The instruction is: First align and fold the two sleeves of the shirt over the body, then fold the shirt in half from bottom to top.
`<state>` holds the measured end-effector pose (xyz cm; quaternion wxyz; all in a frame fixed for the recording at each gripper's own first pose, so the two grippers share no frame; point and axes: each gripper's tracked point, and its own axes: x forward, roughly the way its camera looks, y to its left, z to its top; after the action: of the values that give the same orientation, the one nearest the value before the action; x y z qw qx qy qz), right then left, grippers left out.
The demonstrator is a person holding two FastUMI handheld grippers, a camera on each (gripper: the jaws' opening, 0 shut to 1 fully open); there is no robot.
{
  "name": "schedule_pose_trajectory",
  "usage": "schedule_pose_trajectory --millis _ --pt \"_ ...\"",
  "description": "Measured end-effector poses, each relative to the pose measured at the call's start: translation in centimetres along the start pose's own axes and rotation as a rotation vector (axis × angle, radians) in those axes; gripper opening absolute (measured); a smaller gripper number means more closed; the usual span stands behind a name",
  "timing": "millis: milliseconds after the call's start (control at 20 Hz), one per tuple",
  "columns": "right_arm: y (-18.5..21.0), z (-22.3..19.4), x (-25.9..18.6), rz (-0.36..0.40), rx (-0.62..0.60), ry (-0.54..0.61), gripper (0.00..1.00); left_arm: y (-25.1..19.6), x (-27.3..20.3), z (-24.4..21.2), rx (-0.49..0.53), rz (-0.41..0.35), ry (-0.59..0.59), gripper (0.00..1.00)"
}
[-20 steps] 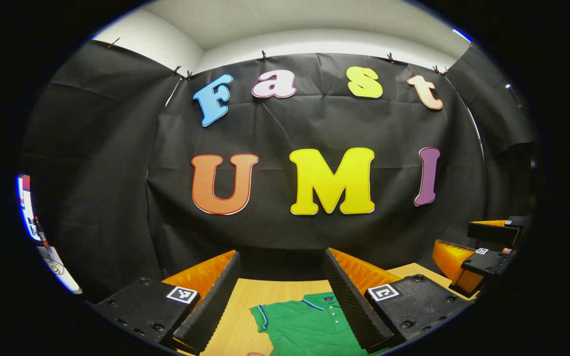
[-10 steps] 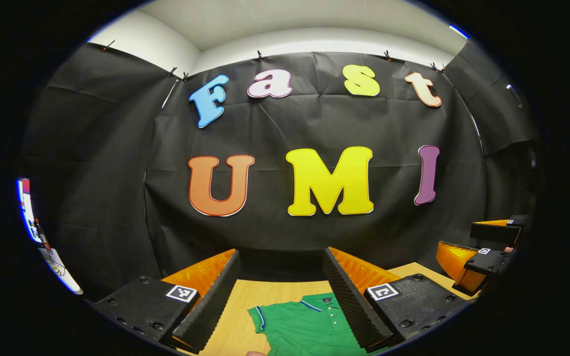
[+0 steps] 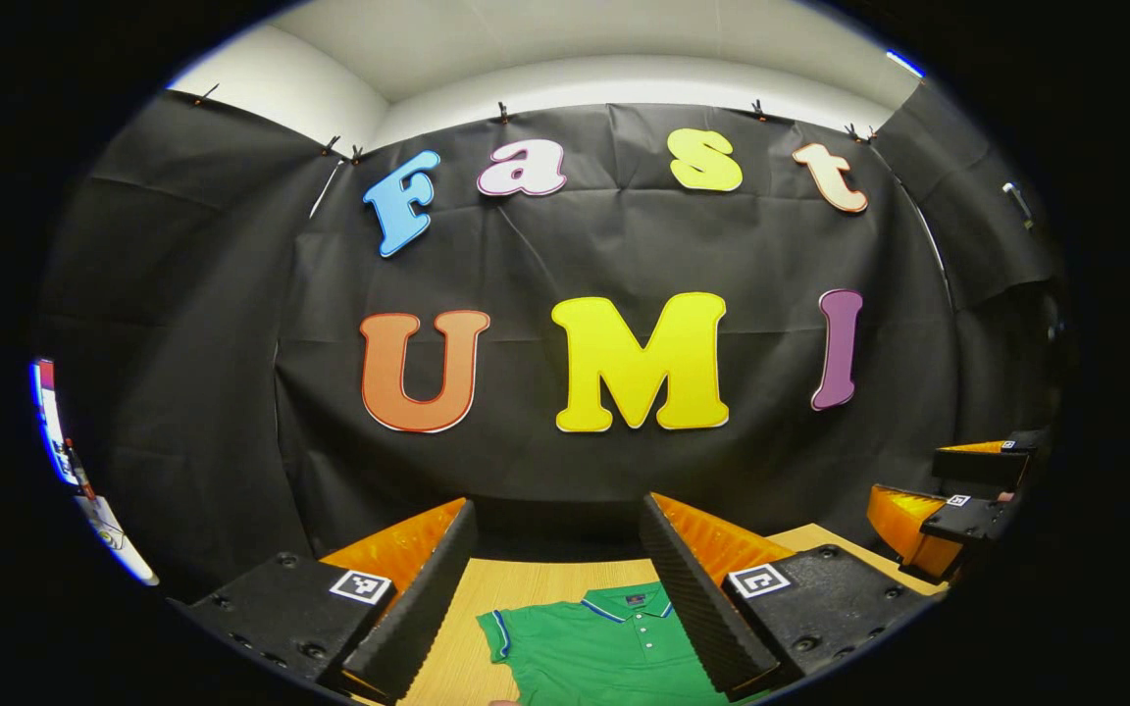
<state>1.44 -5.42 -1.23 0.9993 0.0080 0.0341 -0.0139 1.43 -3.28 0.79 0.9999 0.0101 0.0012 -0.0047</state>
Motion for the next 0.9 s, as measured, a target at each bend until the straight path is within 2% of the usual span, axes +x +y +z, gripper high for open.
schedule_pose_trajectory --millis 350,550,900 --pt "-0.5 -2.2 1.6 0.042 0.016 0.082 0.94 -0.4 0.4 0.4 -0.002 0.019 0.002 1.0" --pt "-0.9 -5.7 3.4 0.072 0.02 0.176 0.95 -0.5 0.9 0.3 -0.007 0.033 0.01 1.0" --pt "-3.0 -12.9 8.7 0.043 0.01 0.322 0.95 -0.5 1.9 -0.4 -0.007 0.068 0.04 1.0"
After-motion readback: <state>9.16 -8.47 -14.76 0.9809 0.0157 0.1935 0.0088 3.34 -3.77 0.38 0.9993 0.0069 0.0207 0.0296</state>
